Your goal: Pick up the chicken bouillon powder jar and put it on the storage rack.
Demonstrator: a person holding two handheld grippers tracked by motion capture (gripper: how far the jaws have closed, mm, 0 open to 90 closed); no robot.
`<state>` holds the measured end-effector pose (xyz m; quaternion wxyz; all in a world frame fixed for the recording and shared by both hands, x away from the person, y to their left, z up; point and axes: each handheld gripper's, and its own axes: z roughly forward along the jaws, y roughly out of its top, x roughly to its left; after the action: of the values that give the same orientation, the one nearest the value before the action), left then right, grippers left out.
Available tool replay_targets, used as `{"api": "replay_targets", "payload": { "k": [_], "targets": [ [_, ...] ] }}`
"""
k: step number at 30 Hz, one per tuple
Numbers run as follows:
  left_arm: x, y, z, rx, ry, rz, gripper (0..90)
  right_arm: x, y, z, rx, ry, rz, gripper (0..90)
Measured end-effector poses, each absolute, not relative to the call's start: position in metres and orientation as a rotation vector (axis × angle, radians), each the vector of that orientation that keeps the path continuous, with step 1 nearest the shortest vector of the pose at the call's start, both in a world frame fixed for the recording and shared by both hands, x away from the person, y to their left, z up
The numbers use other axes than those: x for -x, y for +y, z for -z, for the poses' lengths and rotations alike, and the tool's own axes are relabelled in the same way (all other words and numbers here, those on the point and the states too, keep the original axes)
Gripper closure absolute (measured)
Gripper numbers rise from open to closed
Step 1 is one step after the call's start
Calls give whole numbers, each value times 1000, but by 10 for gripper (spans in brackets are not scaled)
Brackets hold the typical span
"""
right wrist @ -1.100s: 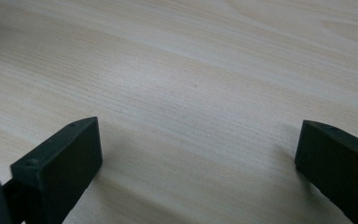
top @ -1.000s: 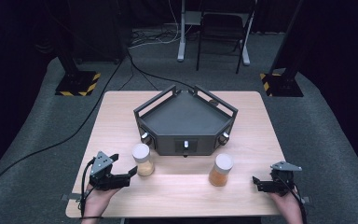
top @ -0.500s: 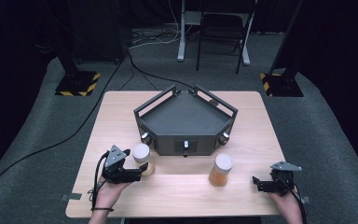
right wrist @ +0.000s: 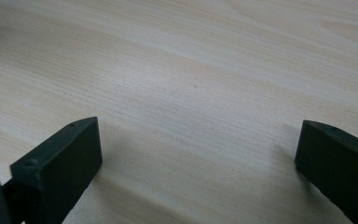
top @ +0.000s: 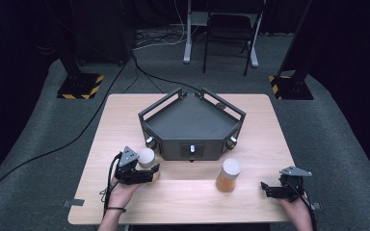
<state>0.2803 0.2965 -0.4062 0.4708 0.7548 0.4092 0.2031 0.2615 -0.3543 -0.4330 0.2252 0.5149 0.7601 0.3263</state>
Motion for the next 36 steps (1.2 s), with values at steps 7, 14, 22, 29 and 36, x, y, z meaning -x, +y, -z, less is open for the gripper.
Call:
{"api": "replay_targets", "payload": {
  "k": [7,14,22,29,36],
  "targets": [
    [-285,292,410,-1837,1001,-505,221,-261,-354,433,-1420,2096,-900,0],
    [-286,292,416,-1820,991,-528,328,-261,-354,433,-1420,2096,-900,0],
    [-282,286,413,-1827,999,-560,336,-261,-354,433,-1420,2097,-900,0],
    [-282,287,409,-1820,1020,-545,336,-261,-354,433,-1420,2096,-900,0],
    [-279,288,400,-1818,991,-537,336,-261,-354,433,-1420,2097,-900,0]
  ]
}}
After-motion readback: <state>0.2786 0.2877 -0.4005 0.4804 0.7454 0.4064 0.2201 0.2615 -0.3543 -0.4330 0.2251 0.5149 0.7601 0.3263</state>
